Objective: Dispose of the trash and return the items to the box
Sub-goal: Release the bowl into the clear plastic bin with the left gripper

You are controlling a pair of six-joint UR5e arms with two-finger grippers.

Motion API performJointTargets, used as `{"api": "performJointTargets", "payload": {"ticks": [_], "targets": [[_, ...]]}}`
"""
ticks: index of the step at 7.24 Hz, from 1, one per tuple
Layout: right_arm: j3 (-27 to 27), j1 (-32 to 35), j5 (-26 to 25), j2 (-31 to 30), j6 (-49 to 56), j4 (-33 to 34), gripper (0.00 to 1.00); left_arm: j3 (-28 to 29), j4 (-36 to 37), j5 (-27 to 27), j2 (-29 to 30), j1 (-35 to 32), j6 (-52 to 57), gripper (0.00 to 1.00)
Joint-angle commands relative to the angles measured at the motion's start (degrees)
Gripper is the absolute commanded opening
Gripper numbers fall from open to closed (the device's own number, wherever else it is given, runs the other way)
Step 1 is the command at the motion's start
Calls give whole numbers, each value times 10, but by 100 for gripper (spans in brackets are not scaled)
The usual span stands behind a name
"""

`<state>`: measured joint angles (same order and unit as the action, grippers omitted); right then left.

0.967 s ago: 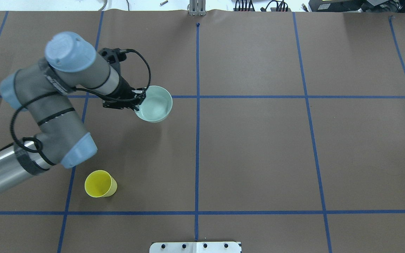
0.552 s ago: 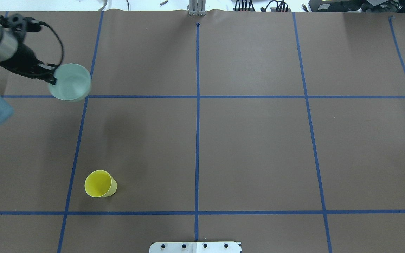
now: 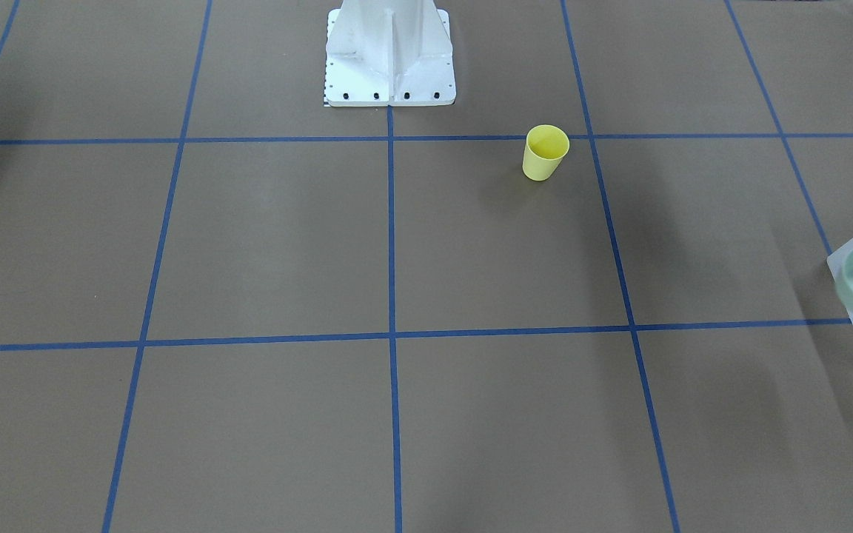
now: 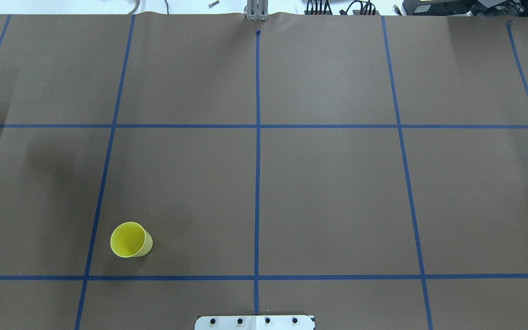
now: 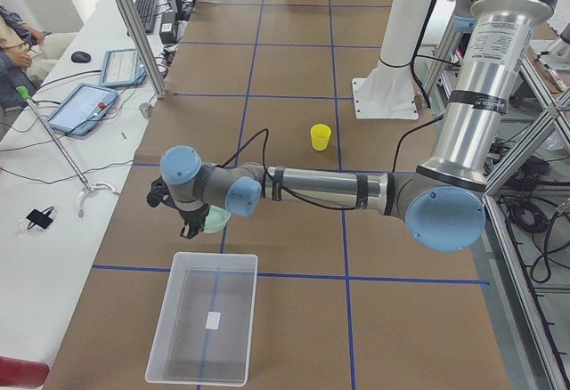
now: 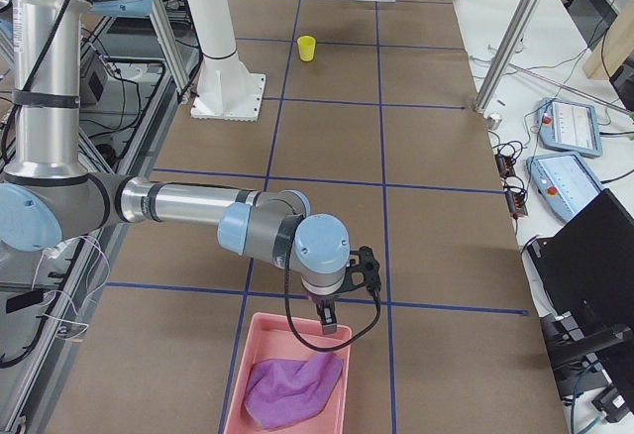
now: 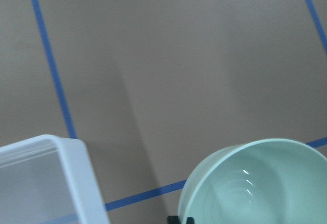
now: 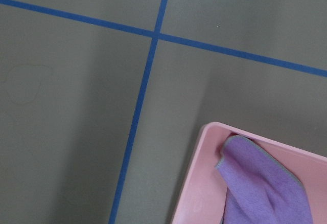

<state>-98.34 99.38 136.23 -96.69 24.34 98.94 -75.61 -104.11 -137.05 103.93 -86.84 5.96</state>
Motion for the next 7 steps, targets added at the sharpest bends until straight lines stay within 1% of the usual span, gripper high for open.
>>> {"api": "performJointTargets", "payload": {"ticks": [1, 2, 4, 5, 6, 7], "targets": [[-61, -60, 2, 1, -115, -15, 100, 93, -6, -3, 5, -63, 118, 0], [-83, -83, 9, 1, -150, -15, 100, 131, -22, -4, 5, -63, 132, 0], [-94, -104, 15, 1, -174, -15, 100, 219, -90, -4, 18, -62, 128, 0], [-95, -111, 18, 2, -177, -15, 100, 230, -97, -4, 19, -61, 127, 0], [-98, -125, 22, 3, -197, -16, 100, 230, -98, -4, 21, -59, 109, 34], [-101, -132, 22, 3, -199, -16, 100, 223, -96, -6, 29, -58, 101, 77]]}}
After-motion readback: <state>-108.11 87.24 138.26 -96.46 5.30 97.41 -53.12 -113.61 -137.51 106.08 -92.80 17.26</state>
